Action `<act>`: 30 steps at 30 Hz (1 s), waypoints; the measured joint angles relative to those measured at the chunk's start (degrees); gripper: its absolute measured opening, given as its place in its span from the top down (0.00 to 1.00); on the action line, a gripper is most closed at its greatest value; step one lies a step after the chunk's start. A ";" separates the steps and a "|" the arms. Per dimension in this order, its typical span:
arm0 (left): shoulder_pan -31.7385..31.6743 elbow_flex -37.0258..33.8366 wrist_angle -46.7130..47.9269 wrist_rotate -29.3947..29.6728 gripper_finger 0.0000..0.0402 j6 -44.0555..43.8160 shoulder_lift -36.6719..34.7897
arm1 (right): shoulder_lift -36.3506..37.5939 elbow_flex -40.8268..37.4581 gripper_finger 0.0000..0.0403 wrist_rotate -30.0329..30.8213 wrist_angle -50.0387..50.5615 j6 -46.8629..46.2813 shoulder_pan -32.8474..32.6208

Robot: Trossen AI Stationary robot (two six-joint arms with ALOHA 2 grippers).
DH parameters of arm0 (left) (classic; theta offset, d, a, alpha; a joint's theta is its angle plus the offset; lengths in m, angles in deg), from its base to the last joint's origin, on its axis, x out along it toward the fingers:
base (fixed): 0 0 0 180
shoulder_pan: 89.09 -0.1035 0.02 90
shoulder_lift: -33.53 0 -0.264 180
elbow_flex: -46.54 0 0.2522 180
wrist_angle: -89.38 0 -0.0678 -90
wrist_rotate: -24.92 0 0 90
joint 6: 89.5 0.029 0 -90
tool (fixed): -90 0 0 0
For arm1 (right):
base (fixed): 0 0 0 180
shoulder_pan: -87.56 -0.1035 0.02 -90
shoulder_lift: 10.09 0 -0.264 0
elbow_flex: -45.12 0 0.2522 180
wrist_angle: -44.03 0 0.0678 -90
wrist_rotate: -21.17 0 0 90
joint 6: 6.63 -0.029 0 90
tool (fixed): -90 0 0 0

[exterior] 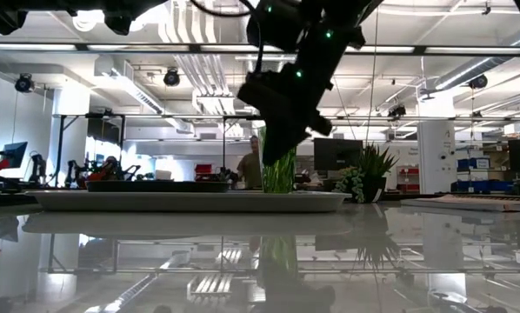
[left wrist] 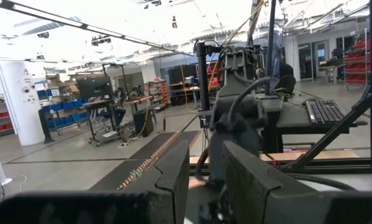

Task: Pick and place plate/cup/fork/spoon on tray
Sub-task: Put the brown fork on the gray serving tray between the brown spoon and black plate

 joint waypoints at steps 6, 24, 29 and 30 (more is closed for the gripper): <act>0.00 0.00 0.02 0.00 0.80 0.00 0.00 | -3.21 -0.92 0.98 -4.34 0.25 5.40 1.43; -0.04 0.00 0.04 0.00 0.80 0.00 0.11 | -7.41 -0.90 0.98 -4.38 -2.54 5.22 1.45; -0.04 0.00 0.07 0.00 0.80 0.00 0.11 | -7.00 -0.90 0.98 -3.37 -2.36 5.23 1.46; -0.03 0.00 0.07 0.00 0.80 0.00 0.11 | -6.71 -0.90 0.98 -3.36 -2.29 5.23 1.59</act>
